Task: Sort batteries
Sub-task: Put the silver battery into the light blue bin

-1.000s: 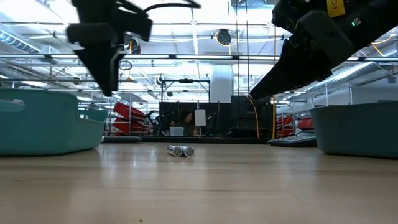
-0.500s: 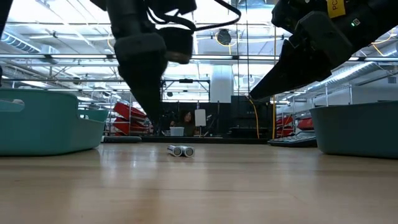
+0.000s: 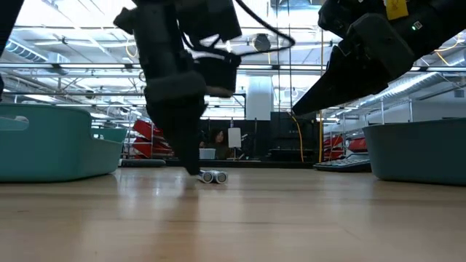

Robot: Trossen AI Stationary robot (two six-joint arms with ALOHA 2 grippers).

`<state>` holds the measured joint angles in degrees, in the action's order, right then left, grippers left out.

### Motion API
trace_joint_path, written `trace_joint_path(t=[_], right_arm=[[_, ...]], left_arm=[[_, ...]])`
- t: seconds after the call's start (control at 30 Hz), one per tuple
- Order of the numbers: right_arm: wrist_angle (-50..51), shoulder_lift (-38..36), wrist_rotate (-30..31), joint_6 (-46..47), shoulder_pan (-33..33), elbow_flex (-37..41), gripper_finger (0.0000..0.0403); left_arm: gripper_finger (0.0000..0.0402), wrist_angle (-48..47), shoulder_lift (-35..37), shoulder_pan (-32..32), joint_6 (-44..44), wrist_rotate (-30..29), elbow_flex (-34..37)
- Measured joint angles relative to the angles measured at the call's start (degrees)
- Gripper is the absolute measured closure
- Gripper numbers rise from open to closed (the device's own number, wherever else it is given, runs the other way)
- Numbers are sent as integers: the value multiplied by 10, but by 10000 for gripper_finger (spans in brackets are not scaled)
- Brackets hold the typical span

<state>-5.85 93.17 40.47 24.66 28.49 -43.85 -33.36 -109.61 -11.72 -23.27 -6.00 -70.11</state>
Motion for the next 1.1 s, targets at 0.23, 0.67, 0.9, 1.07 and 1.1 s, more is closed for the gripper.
trace_joint_path(t=[0.23, 0.67, 0.9, 1.07, 1.1], right_arm=[[1, 0, 0, -3, 0, 0, 271], [1, 0, 0, -5, 0, 0, 271], [1, 0, 0, -4, 0, 0, 271], [1, 0, 0, -5, 0, 0, 271], [1, 0, 0, -5, 0, 0, 271]], left_arm=[[29, 12, -25, 8, -23, 0, -1], [30, 26, -31, 23, -12, -9, -10], [30, 32, -31, 37, -3, -3, -11], [55, 30, -31, 38, 1, 3, -11], [65, 30, -31, 38, 1, 4, -11]])
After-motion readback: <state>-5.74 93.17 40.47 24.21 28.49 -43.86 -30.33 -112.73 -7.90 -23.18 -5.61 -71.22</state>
